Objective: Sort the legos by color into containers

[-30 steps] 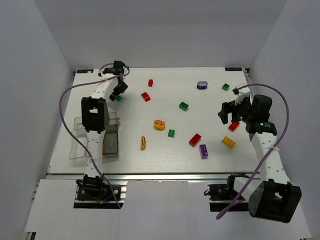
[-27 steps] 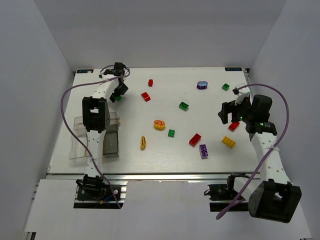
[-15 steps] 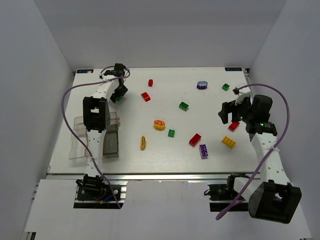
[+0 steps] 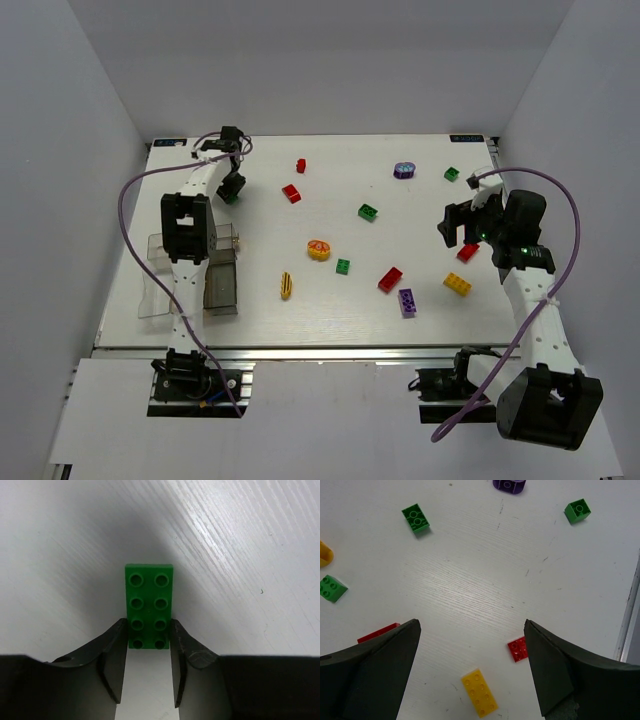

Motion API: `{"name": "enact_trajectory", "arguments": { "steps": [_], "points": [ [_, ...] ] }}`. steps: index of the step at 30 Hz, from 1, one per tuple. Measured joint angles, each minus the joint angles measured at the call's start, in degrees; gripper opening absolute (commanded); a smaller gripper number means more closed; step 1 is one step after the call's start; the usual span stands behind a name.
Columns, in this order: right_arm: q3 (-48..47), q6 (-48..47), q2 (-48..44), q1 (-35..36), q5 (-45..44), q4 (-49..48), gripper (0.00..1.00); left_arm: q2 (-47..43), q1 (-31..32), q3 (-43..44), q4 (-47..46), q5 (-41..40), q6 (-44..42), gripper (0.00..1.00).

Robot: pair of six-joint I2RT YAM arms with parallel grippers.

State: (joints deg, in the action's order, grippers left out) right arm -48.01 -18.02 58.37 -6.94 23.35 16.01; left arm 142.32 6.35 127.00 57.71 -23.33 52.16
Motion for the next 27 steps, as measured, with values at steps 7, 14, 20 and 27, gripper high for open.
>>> {"name": "enact_trajectory", "arguments": {
  "steps": [7,14,20,27],
  "points": [
    [0.0,0.0,-0.7,0.0,-0.1,-0.5,0.89,-0.5,-0.4,-1.3,-1.7,0.1,-0.3,0.09],
    [0.0,0.0,-0.7,0.0,-0.1,-0.8,0.89,-2.3,-0.5,-2.5,-3.8,0.4,-4.2,0.00],
    [0.0,0.0,-0.7,0.0,-0.1,-1.0,0.89,-20.3,-0.2,-18.7,-7.6,-0.5,-5.0,0.00],
    [0.0,0.0,-0.7,0.0,-0.1,-1.1,0.89,-40.3,-0.6,-32.5,-10.4,-0.4,2.6,0.00]
  ]
}}
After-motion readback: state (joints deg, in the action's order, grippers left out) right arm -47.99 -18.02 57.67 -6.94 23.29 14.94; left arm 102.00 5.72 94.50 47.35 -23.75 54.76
